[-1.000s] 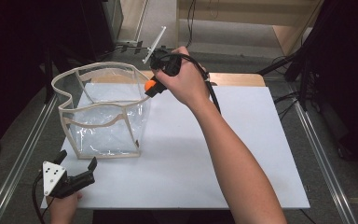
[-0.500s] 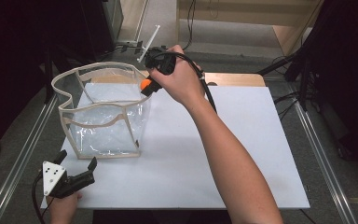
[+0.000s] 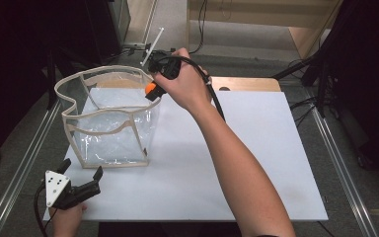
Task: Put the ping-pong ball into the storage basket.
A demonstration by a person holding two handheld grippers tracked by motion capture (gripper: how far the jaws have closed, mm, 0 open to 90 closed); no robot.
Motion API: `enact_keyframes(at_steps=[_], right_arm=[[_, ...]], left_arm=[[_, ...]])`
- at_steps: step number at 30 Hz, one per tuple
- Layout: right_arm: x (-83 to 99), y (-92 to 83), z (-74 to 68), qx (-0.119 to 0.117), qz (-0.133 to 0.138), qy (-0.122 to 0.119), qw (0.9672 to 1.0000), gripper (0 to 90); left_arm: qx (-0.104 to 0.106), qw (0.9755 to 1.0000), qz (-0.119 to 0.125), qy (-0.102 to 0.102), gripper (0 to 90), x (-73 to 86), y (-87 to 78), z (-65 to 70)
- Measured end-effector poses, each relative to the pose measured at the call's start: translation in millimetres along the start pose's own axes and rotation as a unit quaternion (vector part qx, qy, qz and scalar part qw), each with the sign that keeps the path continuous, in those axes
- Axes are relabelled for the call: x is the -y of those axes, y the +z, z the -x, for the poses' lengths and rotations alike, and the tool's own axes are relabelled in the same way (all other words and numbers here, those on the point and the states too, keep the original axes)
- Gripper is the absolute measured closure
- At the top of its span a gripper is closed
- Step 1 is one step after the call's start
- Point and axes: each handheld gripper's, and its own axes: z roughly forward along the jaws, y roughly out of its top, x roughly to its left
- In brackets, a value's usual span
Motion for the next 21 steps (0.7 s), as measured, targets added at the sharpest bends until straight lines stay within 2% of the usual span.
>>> enact_keyframes(at_steps=[9, 13, 15, 21], right_arm=[[-1.1, 9.8, 1.0, -0.004, -0.012, 0.006, 0.9999, 46.1], [0.1, 8.6, 1.6, -0.001, -0.009, 0.020, 0.9998, 35.6], [1.5, 7.1, 1.4, 0.011, -0.007, 0.026, 0.9996, 27.9], [9.0, 2.0, 0.6, 0.020, -0.001, 0.033, 0.9993, 13.1]], left_arm=[[0.001, 1.0000, 0.000, -0.001, 0.0, 0.0, -0.1, -0.4], [0.001, 1.0000, 0.001, 0.000, 0.0, 0.1, 0.0, -0.3], [0.002, 1.0000, 0.001, 0.000, 0.0, 0.0, 0.0, -0.4], [0.002, 1.0000, 0.000, 0.000, 0.0, 0.0, -0.1, -0.3]])
